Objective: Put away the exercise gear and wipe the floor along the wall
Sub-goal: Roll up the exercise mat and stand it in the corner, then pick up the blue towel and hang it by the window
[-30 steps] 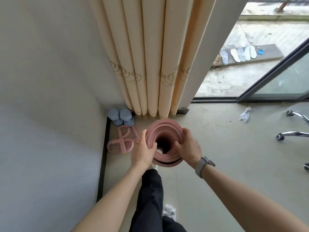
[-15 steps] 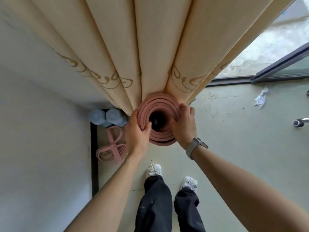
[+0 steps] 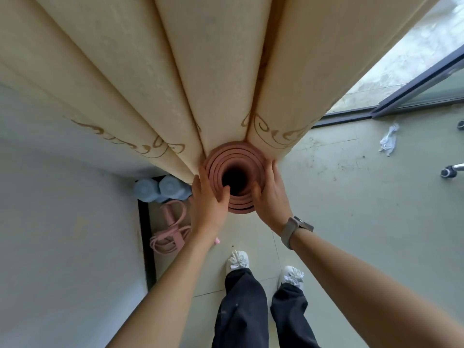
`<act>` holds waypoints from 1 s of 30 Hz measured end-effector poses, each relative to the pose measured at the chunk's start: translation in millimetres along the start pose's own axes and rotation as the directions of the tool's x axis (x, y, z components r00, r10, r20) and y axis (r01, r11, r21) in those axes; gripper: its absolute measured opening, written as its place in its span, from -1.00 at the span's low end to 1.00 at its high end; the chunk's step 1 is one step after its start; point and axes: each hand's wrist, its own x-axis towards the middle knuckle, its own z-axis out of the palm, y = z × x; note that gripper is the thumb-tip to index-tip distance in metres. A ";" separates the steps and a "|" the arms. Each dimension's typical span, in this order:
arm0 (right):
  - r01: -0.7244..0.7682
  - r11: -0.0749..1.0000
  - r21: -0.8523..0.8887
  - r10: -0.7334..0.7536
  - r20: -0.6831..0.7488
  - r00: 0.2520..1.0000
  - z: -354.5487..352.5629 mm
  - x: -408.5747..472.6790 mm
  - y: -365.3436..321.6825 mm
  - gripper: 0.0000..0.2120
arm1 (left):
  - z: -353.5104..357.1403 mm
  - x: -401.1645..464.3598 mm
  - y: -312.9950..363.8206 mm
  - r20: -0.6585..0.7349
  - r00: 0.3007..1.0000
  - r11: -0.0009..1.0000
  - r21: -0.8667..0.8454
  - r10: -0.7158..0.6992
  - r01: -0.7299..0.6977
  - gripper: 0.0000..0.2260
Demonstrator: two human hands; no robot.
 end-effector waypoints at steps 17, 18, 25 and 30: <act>-0.330 0.890 -0.315 0.301 -0.138 0.944 -245.8 -203.0 72.0 -0.64 | 43.4 -177.0 206.8 0.490 0.757 0.610 0.459 0.432 -0.646 -0.63; -0.383 0.877 -0.288 0.336 -0.200 0.920 -267.7 -227.7 87.6 -0.59 | 64.4 -195.4 228.8 0.517 0.694 0.543 0.437 0.501 -0.717 -0.66; -0.676 0.736 0.030 0.528 -0.650 0.546 -377.0 -452.8 222.4 -0.44 | 244.9 -398.8 336.0 0.777 0.205 0.076 0.199 0.595 -0.977 -0.70; -0.786 0.469 0.403 0.703 -0.709 0.056 -396.9 -635.1 296.0 -0.56 | 351.8 -579.5 359.7 0.888 -0.179 -0.238 -0.082 0.424 -0.968 -0.66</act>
